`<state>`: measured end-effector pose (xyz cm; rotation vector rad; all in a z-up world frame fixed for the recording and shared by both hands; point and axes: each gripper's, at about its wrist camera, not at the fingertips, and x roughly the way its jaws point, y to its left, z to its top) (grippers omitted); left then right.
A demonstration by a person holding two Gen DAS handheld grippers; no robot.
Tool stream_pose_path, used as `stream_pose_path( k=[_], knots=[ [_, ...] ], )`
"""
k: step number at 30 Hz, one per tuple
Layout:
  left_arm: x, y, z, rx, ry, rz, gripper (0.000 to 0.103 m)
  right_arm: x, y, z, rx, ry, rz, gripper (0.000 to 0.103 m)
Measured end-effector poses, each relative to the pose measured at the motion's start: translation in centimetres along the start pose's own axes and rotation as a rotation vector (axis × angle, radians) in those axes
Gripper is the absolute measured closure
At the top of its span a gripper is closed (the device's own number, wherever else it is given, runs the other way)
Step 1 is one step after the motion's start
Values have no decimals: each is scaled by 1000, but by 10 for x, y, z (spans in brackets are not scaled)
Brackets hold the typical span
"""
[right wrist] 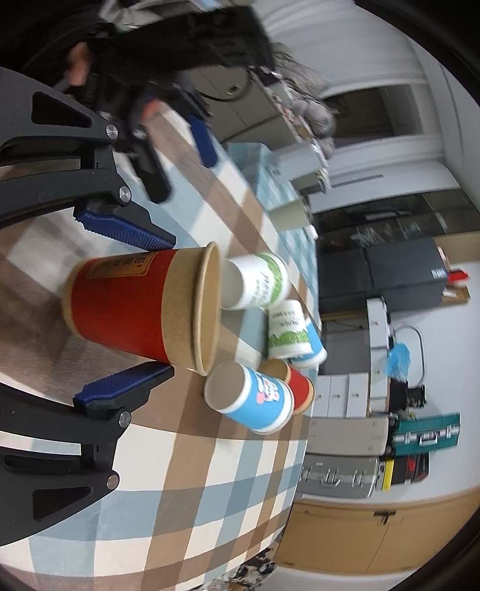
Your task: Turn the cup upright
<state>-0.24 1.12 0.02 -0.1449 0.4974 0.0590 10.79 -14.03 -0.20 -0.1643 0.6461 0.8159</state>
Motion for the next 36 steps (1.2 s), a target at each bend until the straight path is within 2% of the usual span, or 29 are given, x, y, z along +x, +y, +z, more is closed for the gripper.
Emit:
stream_pose_path(
  k=[5,9,13,22,25,27,30,32,36],
  knots=[
    [0,2,0,-2,-2,1,1,-6,4,-9,-52,42,19,43],
    [0,2,0,-1,-2,1,1,-2,3,-8,-26,-2,-10,43],
    [1,3,0,-3,2,0,1,7,5,-2,-15,-66,-78,43],
    [0,3,0,-2,1,2,1,16,6,-1,-16,-25,-60,40],
    [0,3,0,-3,2,0,1,13,0,-3,3,-18,-32,34],
    [0,4,1,-2,1,-2,1,9,-7,-3,25,-28,-12,18],
    [0,3,0,-4,3,-4,1,-2,-18,-4,52,-69,17,8],
    [0,2,0,-4,2,-6,1,-9,-26,-4,63,-93,42,3],
    [0,0,-1,-4,-3,-15,1,-25,-40,-8,60,-176,52,1]
  ],
)
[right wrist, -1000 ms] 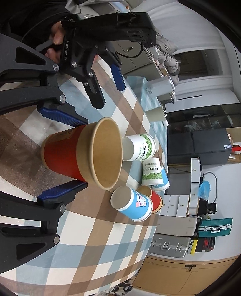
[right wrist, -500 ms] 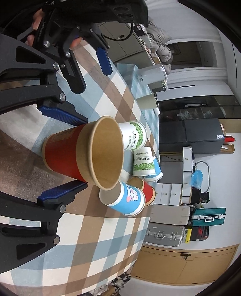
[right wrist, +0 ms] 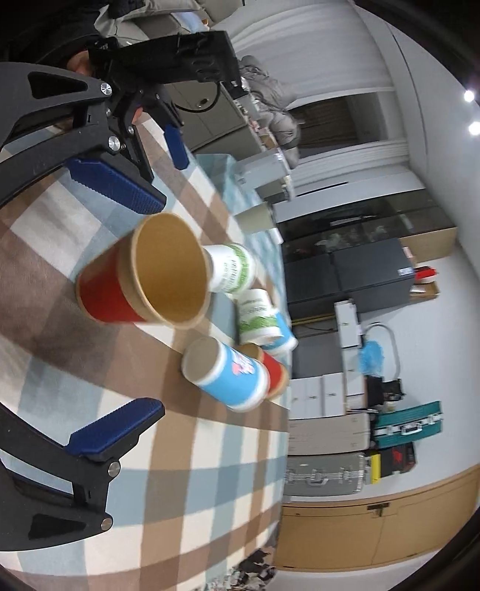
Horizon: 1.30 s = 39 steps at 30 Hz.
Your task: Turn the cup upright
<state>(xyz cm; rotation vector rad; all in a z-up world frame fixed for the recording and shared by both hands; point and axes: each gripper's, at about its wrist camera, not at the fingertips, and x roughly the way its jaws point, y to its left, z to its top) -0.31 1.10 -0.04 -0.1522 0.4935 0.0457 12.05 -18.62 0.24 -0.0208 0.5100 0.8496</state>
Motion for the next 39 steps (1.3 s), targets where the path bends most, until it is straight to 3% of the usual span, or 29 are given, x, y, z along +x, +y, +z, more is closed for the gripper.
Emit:
stream_pose_path(
  k=[10,39],
  knots=[
    [-1,-2,-1,0,-9,-11,1,-11,-5,-6,-13,-56,28,0],
    [-5,-4,4,-10,-29,-25,1,-12,-4,-10,-23,-69,47,0]
  ],
)
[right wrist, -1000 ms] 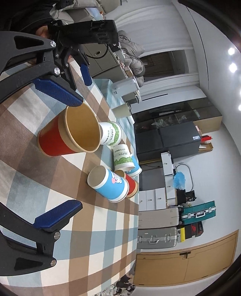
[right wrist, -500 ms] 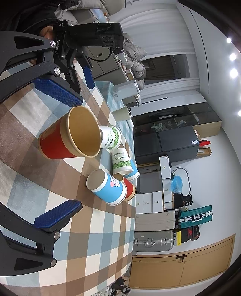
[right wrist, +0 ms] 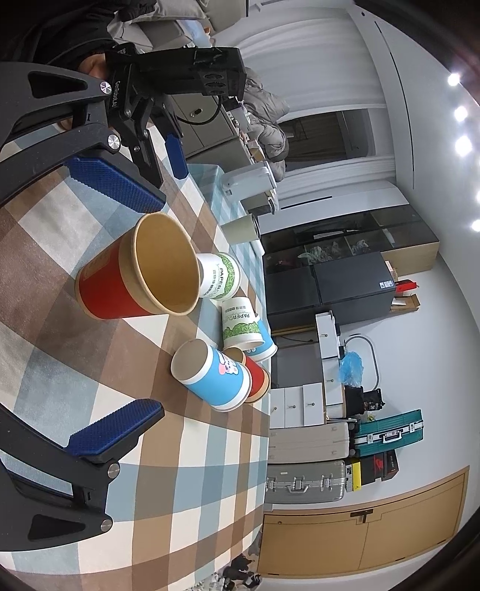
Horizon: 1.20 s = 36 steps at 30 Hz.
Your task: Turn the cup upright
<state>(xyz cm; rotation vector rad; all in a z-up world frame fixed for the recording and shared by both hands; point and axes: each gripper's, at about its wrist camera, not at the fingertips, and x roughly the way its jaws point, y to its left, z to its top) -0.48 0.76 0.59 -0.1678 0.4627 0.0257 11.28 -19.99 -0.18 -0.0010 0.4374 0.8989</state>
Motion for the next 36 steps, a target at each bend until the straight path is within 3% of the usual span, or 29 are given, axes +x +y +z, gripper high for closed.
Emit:
stream_pose_path(
  k=[36],
  knots=[
    [-1,1,1,-4,-35,14,1,1,2,0,-6,-4,8,0]
  ],
)
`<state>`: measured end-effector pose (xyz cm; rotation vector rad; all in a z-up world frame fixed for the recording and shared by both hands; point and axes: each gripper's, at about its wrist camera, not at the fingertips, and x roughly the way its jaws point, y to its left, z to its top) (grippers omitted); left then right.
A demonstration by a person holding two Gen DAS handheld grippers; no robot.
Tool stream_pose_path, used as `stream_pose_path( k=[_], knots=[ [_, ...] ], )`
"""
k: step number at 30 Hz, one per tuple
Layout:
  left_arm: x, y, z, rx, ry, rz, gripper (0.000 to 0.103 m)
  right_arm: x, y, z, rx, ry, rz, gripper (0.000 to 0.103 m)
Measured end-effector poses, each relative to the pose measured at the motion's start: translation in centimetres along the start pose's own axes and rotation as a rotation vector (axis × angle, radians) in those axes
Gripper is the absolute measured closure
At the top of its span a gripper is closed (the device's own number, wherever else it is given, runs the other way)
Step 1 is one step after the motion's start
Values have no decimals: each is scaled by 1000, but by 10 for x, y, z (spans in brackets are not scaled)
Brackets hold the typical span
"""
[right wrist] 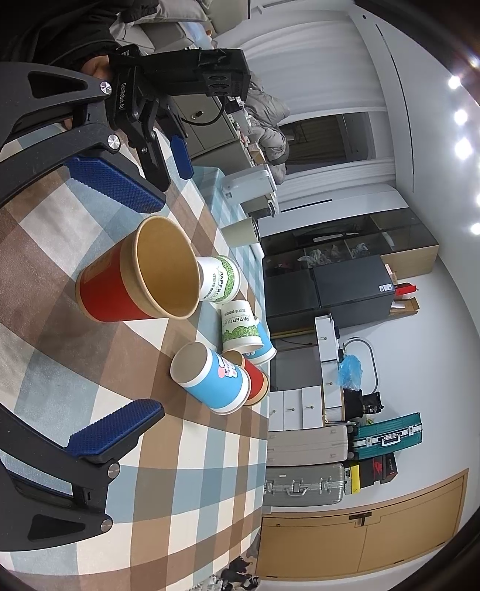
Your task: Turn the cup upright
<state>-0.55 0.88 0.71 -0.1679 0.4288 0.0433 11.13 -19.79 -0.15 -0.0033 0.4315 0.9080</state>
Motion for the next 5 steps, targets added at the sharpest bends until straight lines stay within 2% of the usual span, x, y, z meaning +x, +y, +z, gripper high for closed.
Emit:
stream_pose_path(
  k=[5],
  knots=[
    [-2,1,-1,2,-9,2,1,1,0,0,1,0,1,0]
  ],
)
